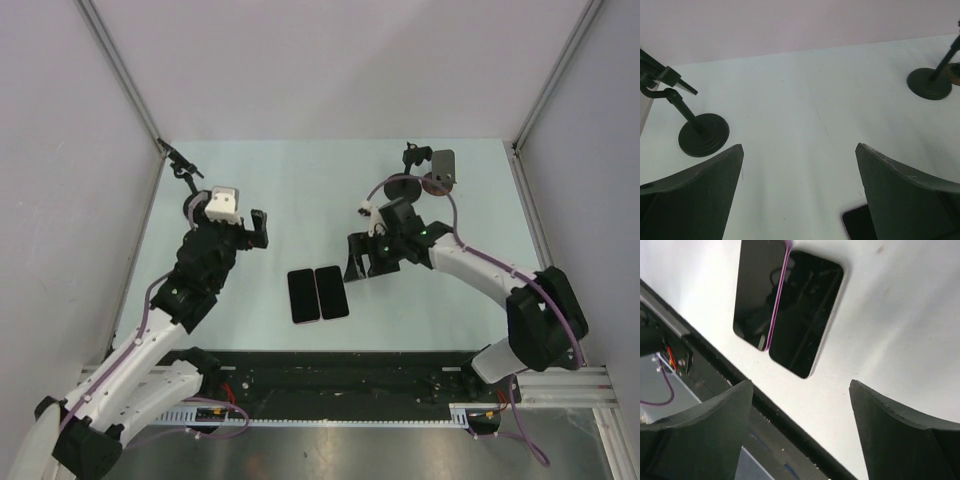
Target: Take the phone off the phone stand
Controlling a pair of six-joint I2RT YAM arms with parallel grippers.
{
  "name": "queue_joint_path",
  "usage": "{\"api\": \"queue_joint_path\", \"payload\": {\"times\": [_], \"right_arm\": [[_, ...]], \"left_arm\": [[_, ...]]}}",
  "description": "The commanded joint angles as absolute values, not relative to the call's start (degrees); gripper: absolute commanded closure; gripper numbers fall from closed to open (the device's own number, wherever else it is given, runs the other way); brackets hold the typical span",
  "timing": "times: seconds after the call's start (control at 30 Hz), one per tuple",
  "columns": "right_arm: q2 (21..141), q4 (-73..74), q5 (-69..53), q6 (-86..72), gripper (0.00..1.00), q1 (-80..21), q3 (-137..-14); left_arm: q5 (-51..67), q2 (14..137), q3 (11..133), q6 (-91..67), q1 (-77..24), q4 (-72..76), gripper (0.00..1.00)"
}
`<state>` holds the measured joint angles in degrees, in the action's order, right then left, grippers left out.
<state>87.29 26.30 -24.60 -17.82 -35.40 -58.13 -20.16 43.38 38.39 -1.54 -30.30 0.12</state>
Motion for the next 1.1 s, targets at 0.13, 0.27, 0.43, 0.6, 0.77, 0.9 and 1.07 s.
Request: {"api": "queue_joint_path", "payload": {"times": [0.13, 0.27, 0.43, 0.6, 0.77, 0.9, 1.07], "right_arm": [[75.4, 27.2, -14.9, -13.0, 0.02, -26.7, -60.6], [72.4, 26.6, -7.7, -10.4, 0.0, -25.9, -60.6], [71.6, 27.0, -5.5, -7.3, 0.0, -25.8, -60.6], [70.8, 25.8, -5.4, -6.5, 0.0, -25.8, -59.9], [70.6, 25.0, -5.6, -6.2, 0.01, -25.8, -59.2], [70.1, 25.1, -5.4, -6.0, 0.02, -25.8, -58.9], [69.6, 25.6, -4.4, -5.6, 0.03, -25.8, -58.4]], "left_arm": [[-21.4, 53.9, 50.7, -9.3, -21.2, -2.5, 0.0], [-21.1, 61.7, 57.8, -13.4, -15.3, -4.3, 0.0], [-16.7, 69.2, 65.2, -22.4, -3.3, -7.7, 0.0], [-14.0, 76.6, 71.6, -27.2, 6.3, -8.8, 0.0], [-9.7, 83.5, 77.9, -28.1, 9.6, -9.2, 0.0], [-6.1, 88.0, 81.6, -28.7, 10.4, -9.4, 0.06], [-2.8, 92.0, 84.2, -29.8, 10.3, -9.7, 0.16]]}}
